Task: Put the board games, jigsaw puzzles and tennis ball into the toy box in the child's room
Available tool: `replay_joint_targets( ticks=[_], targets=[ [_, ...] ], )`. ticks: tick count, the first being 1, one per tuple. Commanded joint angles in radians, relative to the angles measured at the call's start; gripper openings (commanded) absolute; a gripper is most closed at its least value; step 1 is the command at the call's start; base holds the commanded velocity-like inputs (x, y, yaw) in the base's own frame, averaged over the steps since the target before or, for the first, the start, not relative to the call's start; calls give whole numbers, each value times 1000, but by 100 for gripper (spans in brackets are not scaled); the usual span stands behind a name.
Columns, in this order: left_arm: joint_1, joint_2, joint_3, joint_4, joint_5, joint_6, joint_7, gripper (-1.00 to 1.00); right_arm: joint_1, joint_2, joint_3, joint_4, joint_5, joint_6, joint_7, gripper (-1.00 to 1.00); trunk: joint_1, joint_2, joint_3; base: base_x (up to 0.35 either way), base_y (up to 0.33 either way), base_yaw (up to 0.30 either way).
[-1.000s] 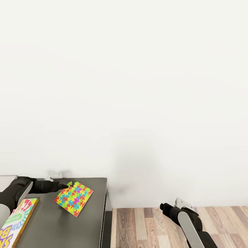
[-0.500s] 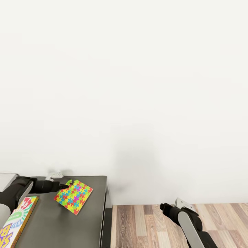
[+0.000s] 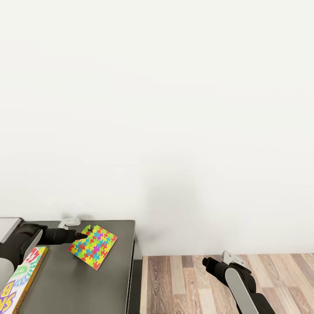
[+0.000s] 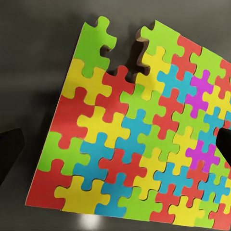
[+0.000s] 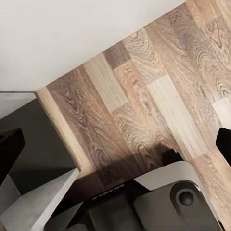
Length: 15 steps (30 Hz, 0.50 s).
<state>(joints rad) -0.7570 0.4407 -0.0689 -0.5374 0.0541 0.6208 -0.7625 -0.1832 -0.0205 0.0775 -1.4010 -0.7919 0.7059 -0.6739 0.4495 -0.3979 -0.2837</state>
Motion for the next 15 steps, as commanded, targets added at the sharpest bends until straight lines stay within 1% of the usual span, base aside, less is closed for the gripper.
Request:
replay_joint_targets(
  ticks=[1, 15],
  targets=[
    [-1, 1, -5, -1, 6, 7, 0, 100, -1, -1, 2, -1, -9, 1, -10, 100, 1, -2, -4, 0, 0, 0],
    [-1, 0, -5, -1, 6, 7, 0, 100, -1, -1, 2, 1, -9, 0, -10, 100, 1, -2, -27, 0, 0, 0]
  ],
)
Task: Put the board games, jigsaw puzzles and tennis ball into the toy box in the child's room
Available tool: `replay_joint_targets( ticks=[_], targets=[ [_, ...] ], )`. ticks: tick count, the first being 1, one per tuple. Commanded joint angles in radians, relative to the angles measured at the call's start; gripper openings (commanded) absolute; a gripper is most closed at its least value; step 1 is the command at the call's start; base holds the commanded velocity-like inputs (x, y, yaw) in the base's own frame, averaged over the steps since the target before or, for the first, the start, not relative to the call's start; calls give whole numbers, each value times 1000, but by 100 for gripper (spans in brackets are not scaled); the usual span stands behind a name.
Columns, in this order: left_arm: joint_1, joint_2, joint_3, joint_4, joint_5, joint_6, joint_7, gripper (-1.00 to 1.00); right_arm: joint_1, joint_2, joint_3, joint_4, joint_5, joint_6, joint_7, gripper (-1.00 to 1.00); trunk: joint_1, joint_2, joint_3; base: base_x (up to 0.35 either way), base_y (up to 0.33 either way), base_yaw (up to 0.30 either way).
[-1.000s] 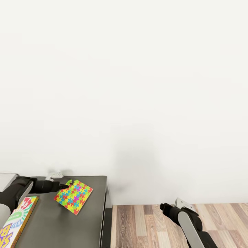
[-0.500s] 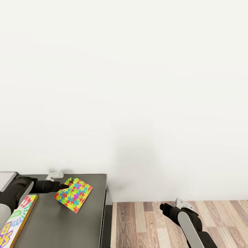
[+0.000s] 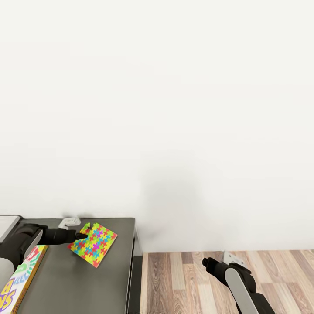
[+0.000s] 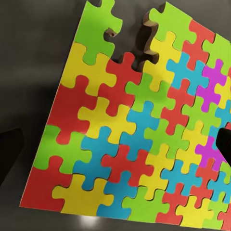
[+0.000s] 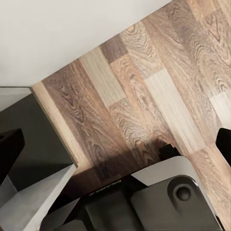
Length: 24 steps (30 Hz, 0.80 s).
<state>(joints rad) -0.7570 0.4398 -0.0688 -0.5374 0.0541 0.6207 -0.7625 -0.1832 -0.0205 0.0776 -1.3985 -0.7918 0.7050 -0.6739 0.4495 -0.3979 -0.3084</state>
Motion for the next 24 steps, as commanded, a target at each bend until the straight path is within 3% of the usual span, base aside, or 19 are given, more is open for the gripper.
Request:
replay_joint_targets(
  ticks=[1, 24],
  targets=[
    [-1, 1, -5, -1, 6, 7, 0, 100, -1, -1, 2, -1, -9, 1, -10, 100, 1, -2, -4, 0, 0, 0],
    [-1, -1, -6, -1, 6, 7, 0, 100, -1, -1, 2, -3, -9, 1, -10, 100, 1, -2, -41, 0, 0, 0]
  ],
)
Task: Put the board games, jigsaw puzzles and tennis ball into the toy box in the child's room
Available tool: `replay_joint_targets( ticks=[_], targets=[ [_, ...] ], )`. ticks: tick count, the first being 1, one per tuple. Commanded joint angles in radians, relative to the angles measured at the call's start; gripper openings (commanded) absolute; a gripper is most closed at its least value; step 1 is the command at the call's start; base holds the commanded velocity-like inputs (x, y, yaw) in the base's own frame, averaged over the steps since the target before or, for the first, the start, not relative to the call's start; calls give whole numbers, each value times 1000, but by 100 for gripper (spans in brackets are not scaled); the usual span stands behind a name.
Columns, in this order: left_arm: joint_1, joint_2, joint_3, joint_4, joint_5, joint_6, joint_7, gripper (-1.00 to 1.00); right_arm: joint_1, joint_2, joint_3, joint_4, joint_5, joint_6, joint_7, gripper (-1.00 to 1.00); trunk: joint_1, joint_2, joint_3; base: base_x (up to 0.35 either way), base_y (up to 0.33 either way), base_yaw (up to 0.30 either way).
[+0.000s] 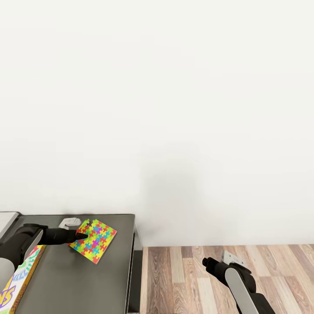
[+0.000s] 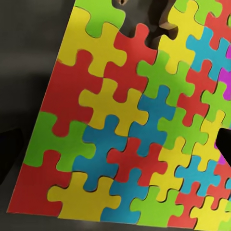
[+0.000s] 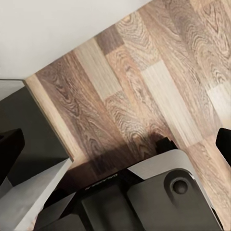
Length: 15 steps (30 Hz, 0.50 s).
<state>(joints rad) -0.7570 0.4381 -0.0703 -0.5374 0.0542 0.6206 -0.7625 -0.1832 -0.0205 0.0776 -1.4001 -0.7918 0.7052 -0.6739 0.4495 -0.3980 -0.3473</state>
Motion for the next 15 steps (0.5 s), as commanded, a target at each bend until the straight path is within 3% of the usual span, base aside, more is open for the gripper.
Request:
replay_joint_targets(
  ticks=[1, 15],
  targets=[
    [-1, 1, -5, -1, 6, 7, 0, 100, -1, -1, 2, -2, -9, 1, -10, 100, 1, -2, -3, 0, 0, 0],
    [-1, 1, -5, -1, 6, 7, 0, 100, -1, -1, 5, -4, -9, 0, -9, 100, 1, -2, -4, 0, 0, 0]
  ],
)
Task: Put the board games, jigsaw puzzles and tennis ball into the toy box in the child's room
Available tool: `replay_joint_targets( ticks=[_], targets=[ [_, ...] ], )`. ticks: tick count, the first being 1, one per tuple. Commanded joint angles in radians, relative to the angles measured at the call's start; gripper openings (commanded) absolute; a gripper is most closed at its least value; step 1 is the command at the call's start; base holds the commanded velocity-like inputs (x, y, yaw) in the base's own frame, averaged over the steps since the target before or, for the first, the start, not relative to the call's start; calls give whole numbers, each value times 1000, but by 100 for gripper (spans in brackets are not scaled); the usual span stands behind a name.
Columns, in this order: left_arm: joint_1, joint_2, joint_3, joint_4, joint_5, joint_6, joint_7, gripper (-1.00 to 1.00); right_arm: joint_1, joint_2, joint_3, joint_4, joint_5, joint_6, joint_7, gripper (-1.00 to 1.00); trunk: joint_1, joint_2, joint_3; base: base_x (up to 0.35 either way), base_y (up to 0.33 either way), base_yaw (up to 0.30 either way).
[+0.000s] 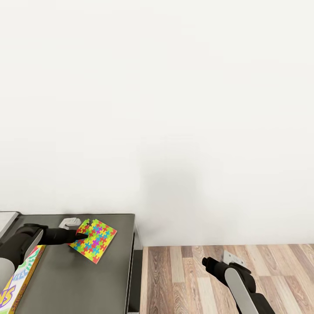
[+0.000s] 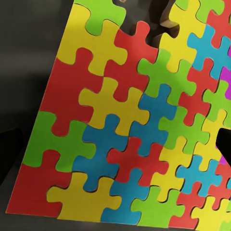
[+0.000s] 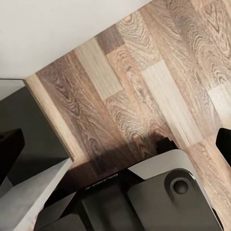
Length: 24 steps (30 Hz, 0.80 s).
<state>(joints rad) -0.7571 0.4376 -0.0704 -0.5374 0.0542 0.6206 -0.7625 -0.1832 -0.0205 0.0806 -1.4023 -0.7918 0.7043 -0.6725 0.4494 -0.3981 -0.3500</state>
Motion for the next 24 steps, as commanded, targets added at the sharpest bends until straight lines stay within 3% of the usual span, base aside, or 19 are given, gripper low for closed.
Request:
replay_joint_targets(
  ticks=[1, 18, 24],
  targets=[
    [-1, 1, -5, -1, 6, 7, 0, 100, -1, -1, 2, -1, -9, 1, -10, 100, 1, -2, -2, 0, 0, 0],
    [-1, 1, -5, -1, 6, 7, 0, 100, -1, -1, 2, -1, -9, 1, -10, 100, 1, -2, -2, 0, -74, 0],
    [-1, 1, -6, -1, 6, 7, 0, 100, -1, -1, 1, -1, -9, 1, -10, 100, 1, -2, -2, 0, -201, 0]
  ],
)
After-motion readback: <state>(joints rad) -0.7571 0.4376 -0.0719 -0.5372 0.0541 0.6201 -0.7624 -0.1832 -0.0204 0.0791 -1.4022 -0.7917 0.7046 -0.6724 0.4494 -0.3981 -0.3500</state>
